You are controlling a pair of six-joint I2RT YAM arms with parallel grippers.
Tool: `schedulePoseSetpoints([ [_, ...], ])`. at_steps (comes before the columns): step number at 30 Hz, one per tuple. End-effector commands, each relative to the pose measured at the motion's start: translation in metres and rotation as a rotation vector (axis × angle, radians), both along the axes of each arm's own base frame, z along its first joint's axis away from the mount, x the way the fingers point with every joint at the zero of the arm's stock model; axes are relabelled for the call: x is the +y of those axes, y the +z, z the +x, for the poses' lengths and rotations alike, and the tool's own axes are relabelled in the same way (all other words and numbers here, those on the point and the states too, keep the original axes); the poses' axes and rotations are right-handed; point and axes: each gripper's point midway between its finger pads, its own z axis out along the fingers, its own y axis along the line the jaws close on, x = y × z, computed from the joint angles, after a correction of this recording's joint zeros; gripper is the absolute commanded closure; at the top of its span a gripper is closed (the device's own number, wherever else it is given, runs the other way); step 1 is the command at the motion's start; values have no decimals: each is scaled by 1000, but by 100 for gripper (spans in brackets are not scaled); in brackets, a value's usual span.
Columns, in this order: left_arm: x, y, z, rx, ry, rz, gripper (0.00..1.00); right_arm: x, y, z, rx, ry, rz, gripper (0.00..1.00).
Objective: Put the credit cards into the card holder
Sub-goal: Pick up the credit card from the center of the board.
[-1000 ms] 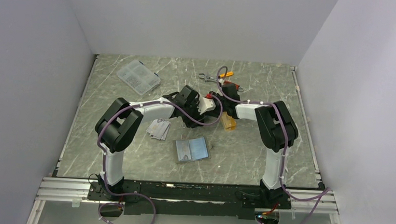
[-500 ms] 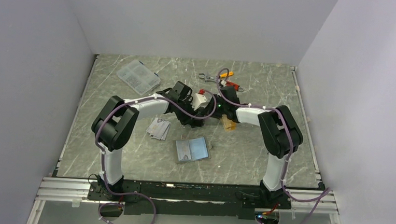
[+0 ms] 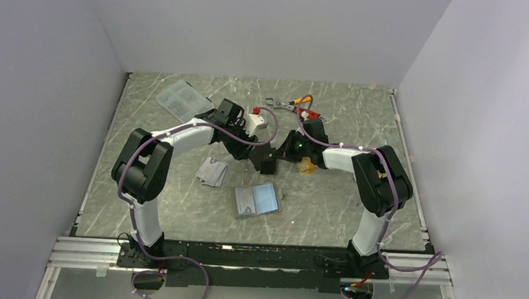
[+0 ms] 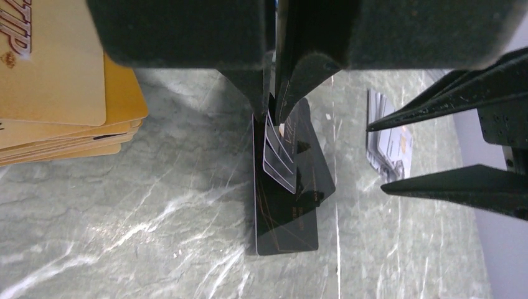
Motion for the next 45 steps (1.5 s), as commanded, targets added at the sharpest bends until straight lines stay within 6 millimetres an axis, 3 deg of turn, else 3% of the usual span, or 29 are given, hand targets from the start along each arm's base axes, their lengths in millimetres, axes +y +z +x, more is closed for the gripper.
schedulePoseSetpoints([
  [1,-15,48,1,10,-4,-146,43,0,2,-15,-8,81,39,99],
  [4,-22,54,-8,56,-30,-199,39,8,22,-16,-59,124,122,99],
  [6,-26,56,-11,76,-36,-227,29,13,34,-15,-91,148,172,100],
  [14,-28,64,-18,258,-10,-461,31,21,81,-14,-220,206,323,100],
  [20,-27,71,-23,328,21,-598,27,22,102,-13,-265,222,365,100],
  [30,-43,90,-36,426,-42,-773,26,31,128,-17,-292,262,509,100],
  [36,-46,93,-36,462,-53,-809,41,32,131,-18,-291,274,520,100],
  [40,-49,98,-37,487,-77,-829,67,36,126,-20,-274,283,505,100],
  [45,-49,101,-37,495,-95,-832,89,40,123,-22,-253,302,503,94],
])
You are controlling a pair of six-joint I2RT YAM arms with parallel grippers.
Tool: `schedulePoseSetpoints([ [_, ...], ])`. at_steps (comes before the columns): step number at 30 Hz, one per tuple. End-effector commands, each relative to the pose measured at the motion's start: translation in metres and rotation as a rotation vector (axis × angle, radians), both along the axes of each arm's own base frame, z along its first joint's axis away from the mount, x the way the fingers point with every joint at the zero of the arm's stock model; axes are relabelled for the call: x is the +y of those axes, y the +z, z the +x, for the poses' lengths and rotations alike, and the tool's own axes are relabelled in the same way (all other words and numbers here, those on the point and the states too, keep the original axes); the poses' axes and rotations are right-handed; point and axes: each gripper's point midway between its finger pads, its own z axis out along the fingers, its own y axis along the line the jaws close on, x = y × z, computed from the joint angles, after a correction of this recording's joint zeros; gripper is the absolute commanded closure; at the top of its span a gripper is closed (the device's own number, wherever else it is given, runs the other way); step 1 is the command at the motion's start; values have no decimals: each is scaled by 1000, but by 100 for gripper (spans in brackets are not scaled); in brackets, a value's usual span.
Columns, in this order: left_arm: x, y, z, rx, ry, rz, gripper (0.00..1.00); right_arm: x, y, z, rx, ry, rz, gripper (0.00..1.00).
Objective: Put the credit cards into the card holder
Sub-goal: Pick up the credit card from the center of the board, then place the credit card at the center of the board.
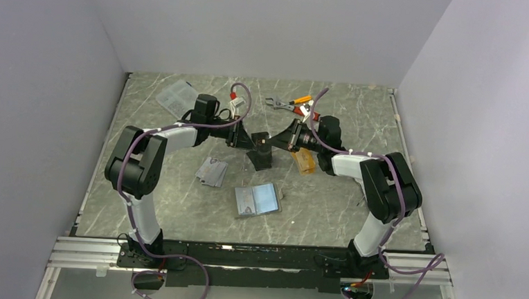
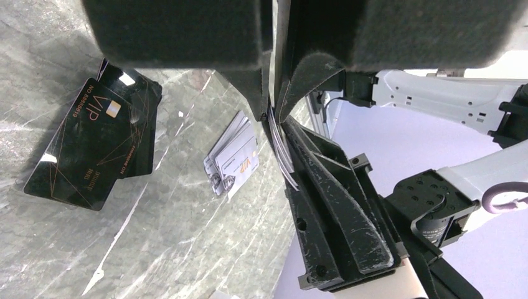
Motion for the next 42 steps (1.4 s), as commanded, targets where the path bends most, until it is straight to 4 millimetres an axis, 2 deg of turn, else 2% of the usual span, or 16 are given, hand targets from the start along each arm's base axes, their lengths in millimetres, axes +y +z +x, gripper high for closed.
schedulePoseSetpoints([
  [1,-7,20,-3,-53,-71,-62,92,9,8,0,-40,42,9,92],
  [7,-3,21,0,-45,-55,-75,100,7,3,-12,-24,63,11,76],
  [11,1,20,4,-14,-30,-86,100,7,7,-21,-25,82,48,65],
  [16,6,16,13,12,14,-86,100,9,13,-28,-40,94,67,62],
  [19,9,16,14,16,24,-90,100,9,16,-27,-45,89,77,64],
  [22,9,17,11,11,24,-91,100,10,19,-26,-42,86,88,72],
  [30,8,27,7,0,3,-110,80,20,14,-26,-35,99,41,95],
  [34,8,33,4,0,-7,-125,71,22,8,-27,-31,96,5,100],
  [37,8,40,3,-14,-18,-139,64,22,4,-30,-30,105,-9,100],
  [42,7,49,1,-33,-32,-155,62,20,0,-36,-29,120,-29,100],
])
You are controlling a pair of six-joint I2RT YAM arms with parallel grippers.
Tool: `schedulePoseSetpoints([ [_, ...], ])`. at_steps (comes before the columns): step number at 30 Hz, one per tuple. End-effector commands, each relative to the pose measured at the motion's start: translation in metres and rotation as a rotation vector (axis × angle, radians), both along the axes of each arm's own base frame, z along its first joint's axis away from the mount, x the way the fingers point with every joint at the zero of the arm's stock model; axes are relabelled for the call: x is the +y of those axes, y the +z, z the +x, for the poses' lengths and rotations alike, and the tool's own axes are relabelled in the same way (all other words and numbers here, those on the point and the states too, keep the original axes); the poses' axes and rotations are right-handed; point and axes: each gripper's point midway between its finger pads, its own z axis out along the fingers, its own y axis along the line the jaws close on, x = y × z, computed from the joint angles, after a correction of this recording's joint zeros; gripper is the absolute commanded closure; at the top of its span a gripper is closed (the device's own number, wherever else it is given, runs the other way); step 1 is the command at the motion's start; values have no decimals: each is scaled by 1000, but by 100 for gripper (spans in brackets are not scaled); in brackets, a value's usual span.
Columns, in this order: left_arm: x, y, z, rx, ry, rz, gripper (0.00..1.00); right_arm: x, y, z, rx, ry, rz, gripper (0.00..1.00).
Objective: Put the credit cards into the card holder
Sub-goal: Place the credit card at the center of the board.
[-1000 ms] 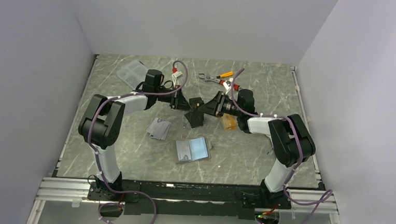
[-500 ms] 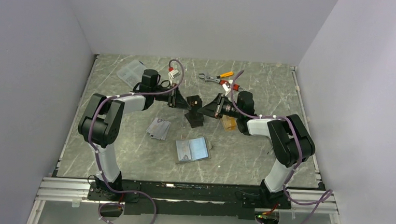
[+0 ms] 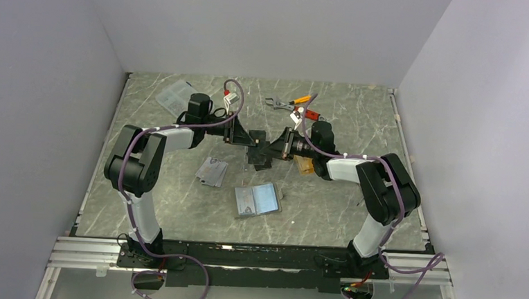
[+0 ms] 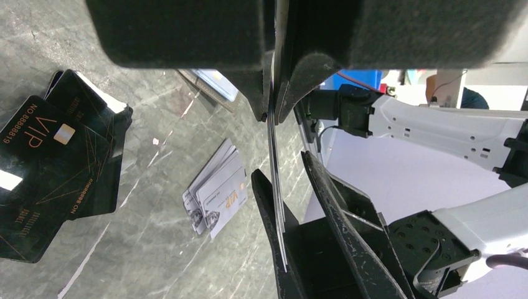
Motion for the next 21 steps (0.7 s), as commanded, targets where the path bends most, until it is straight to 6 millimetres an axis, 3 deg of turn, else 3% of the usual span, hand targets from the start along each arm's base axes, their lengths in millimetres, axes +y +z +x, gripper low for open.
schedulePoseSetpoints([
  [1,-2,36,-6,-119,-50,-64,62,1,14,-3,-65,23,-10,100],
  [21,-3,51,11,-120,-98,-137,69,5,-3,-15,-58,121,-68,100],
])
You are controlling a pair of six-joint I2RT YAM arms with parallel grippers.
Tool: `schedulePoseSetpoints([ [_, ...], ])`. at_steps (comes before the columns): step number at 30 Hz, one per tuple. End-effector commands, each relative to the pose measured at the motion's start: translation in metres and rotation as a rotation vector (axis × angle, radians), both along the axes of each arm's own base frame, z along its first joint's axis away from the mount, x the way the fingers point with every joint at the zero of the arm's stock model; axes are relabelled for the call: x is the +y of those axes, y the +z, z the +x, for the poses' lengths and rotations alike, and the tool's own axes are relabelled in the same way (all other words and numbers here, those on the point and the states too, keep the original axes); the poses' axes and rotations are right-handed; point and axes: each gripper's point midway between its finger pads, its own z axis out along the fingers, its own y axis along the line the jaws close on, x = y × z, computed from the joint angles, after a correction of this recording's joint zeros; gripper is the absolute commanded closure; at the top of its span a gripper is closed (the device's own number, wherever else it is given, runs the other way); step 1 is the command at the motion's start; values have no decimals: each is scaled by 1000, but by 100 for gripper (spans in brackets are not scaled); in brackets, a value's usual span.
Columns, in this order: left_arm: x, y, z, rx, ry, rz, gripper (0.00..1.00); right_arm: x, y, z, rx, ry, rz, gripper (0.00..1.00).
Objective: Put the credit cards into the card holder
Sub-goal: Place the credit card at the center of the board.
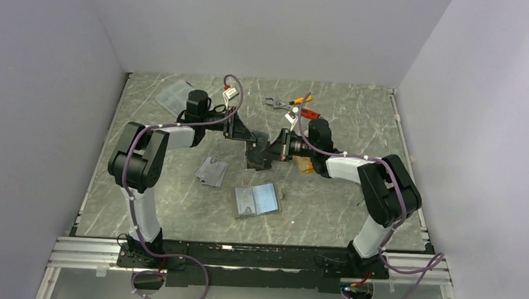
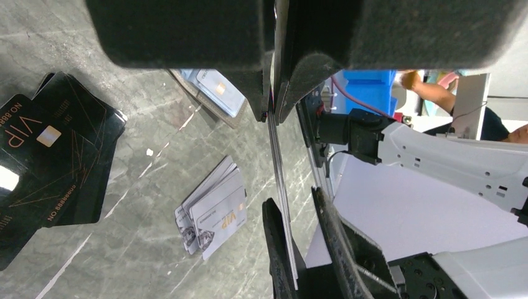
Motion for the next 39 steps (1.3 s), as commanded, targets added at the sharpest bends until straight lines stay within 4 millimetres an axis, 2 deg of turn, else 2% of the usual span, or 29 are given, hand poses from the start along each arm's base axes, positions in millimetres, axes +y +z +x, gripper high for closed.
schedulePoseSetpoints([
  [1,-3,34,11,-125,-48,-66,71,2,-1,-2,-12,31,-25,100],
  [6,-5,34,25,-131,-25,-54,89,2,-1,-1,-11,31,-28,100],
  [14,-7,27,40,-142,4,-23,100,0,-7,-2,9,21,-31,100],
  [17,-7,24,44,-157,20,-6,100,-1,-8,-1,15,17,-33,100],
  [24,-2,16,72,-212,99,68,100,-2,-17,-1,47,7,-40,100],
  [28,1,5,84,-225,150,119,100,-4,-23,2,69,-5,-45,99],
  [32,3,-6,91,-198,179,136,100,-6,-29,2,87,-11,-46,98],
  [39,7,-7,101,-184,212,133,100,-9,-37,-1,106,-12,-53,97],
])
